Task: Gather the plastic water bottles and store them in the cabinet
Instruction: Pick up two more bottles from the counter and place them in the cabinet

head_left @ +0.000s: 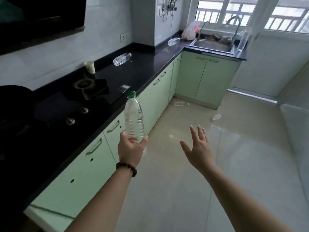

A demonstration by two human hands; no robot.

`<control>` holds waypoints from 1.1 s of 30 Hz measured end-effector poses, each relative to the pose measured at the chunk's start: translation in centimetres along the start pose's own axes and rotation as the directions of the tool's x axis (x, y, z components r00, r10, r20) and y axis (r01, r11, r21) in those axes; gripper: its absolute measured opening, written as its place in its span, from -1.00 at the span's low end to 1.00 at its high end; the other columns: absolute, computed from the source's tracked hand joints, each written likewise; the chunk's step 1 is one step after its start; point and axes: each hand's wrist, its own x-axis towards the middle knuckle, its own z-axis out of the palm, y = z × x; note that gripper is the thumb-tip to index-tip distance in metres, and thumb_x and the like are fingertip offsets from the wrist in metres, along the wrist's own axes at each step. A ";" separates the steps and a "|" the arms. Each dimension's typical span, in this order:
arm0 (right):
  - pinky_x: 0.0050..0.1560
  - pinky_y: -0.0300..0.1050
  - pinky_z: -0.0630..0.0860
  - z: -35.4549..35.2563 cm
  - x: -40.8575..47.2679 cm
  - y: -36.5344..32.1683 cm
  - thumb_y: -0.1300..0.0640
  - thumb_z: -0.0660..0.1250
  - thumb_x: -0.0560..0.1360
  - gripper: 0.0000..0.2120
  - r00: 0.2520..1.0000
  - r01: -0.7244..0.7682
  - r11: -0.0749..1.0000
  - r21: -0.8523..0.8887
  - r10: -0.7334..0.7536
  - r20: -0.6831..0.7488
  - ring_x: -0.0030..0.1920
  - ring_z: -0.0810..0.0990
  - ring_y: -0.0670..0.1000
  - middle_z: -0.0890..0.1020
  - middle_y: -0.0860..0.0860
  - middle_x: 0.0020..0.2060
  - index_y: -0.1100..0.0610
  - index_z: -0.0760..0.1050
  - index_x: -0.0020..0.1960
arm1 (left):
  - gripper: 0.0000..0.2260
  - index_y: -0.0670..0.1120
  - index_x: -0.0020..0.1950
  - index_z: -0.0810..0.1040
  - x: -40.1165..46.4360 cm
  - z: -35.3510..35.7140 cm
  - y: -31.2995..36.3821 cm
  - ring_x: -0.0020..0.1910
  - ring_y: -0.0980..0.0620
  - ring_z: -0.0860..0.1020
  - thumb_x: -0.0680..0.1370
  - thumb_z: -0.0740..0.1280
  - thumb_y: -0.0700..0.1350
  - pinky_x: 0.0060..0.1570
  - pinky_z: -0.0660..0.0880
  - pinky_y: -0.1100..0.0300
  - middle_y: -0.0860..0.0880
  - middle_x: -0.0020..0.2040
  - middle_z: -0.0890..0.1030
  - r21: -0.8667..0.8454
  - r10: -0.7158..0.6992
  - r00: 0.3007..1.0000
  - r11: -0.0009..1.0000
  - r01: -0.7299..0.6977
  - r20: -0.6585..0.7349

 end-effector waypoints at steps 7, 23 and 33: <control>0.54 0.00 -0.09 -0.1 12.6 -0.5 -0.18 0.19 0.55 -0.30 0.996 0.085 0.995 0.052 -0.086 0.020 0.56 -0.14 0.04 -0.02 0.08 0.57 0.00 -0.03 0.57 | -0.58 -0.07 0.13 0.46 8.8 5.6 2.5 -0.14 0.04 0.60 0.37 0.54 -0.06 -0.08 0.50 0.18 0.09 -0.14 0.60 0.002 -0.007 0.997 1.000 0.007 -0.077; 0.54 0.08 -0.02 8.4 52.7 -14.8 -0.21 0.18 0.55 -0.31 0.945 0.291 0.951 0.102 -0.302 0.124 0.56 -0.13 0.06 0.00 0.06 0.57 -0.04 0.00 0.56 | -0.61 -0.01 0.08 0.46 43.4 13.7 5.2 -0.24 0.07 0.65 0.36 0.55 -0.09 -0.20 0.63 0.06 0.02 -0.15 0.65 -0.070 -0.116 0.974 0.992 0.104 -0.195; 0.54 0.05 -0.02 15.7 72.5 -21.9 -0.19 0.19 0.55 -0.32 0.880 0.363 0.917 0.165 -0.396 0.261 0.56 -0.14 0.09 0.02 0.11 0.56 -0.01 0.03 0.55 | -0.53 0.05 0.10 0.47 60.1 17.0 4.7 -0.20 0.03 0.67 0.26 0.55 0.06 -0.12 0.63 -0.05 0.02 -0.15 0.67 -0.060 -0.197 0.928 0.980 0.188 -0.317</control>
